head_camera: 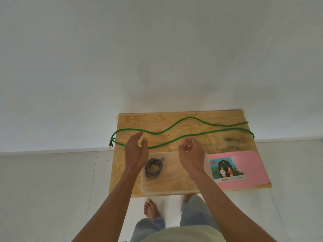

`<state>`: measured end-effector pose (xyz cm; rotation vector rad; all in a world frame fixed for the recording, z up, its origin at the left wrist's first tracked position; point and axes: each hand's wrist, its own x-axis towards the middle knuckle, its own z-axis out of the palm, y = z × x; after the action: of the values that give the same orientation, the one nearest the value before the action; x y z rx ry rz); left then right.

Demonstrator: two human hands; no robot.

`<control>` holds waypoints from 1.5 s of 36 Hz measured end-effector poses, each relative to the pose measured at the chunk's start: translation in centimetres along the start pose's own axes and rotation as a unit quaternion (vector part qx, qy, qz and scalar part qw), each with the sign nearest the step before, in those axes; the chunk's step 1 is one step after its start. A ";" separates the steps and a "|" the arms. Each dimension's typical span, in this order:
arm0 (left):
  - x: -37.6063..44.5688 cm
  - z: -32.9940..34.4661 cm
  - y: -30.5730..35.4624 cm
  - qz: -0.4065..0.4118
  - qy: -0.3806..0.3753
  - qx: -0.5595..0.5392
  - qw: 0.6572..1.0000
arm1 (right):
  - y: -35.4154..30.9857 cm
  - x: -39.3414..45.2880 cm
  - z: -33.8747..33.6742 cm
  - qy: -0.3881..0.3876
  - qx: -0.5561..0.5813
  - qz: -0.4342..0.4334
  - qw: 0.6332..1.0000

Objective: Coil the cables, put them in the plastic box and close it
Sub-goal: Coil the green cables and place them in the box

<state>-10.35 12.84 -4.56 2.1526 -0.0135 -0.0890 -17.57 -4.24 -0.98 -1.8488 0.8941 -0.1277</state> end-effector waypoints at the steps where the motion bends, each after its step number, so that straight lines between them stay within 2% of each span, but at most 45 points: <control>1: 0.5 0.3 0.7 0.003 -0.005 0.006 1.000 | -0.4 0.8 -0.5 0.001 -0.005 -0.002 1.000; 6: 3.2 2.9 3.6 0.037 -0.052 0.041 0.997 | -1.0 5.8 -2.2 0.000 -0.065 -0.012 0.998; 10: 5.6 5.6 4.6 0.022 -0.140 0.087 0.986 | -0.6 10.0 -3.3 -0.044 -0.117 -0.002 0.992; 15: 8.1 9.0 5.3 -0.019 -0.190 0.134 0.972 | 0.2 14.4 -3.9 -0.125 -0.150 0.022 0.981; 19: 9.6 12.0 5.4 -0.047 -0.298 0.230 0.925 | 0.5 16.7 -3.6 -0.160 -0.142 0.023 0.977; 22: 10.1 13.9 5.5 -0.062 -0.332 0.272 0.901 | 0.8 18.1 -3.0 -0.213 -0.125 0.026 0.969; 26: 10.6 14.7 5.1 -0.075 -0.299 0.253 0.917 | 1.2 19.4 -2.2 -0.262 -0.110 0.029 0.958; 31: 10.8 13.2 6.2 -0.034 -0.244 0.174 0.953 | 0.9 19.9 -1.4 -0.281 -0.119 0.000 0.952; 37: 11.4 9.7 7.7 0.016 -0.209 0.140 0.968 | -2.1 19.4 -1.1 -0.179 -0.071 -0.077 0.978; 39: 11.4 8.2 7.6 0.041 -0.204 0.143 0.968 | -3.8 18.9 -1.2 -0.158 -0.056 -0.101 0.981; 45: 10.2 2.2 6.2 0.051 -0.179 0.140 0.972 | -8.4 15.8 -2.2 -0.095 -0.017 -0.165 0.982; 54: 8.7 -6.3 11.0 0.111 0.002 0.010 0.994 | -16.4 9.0 -1.9 -0.100 0.110 -0.235 0.961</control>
<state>-1.00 11.69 7.53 2.1573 -0.2518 0.0452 -3.49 -8.17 10.86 -1.7932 0.2769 -0.3152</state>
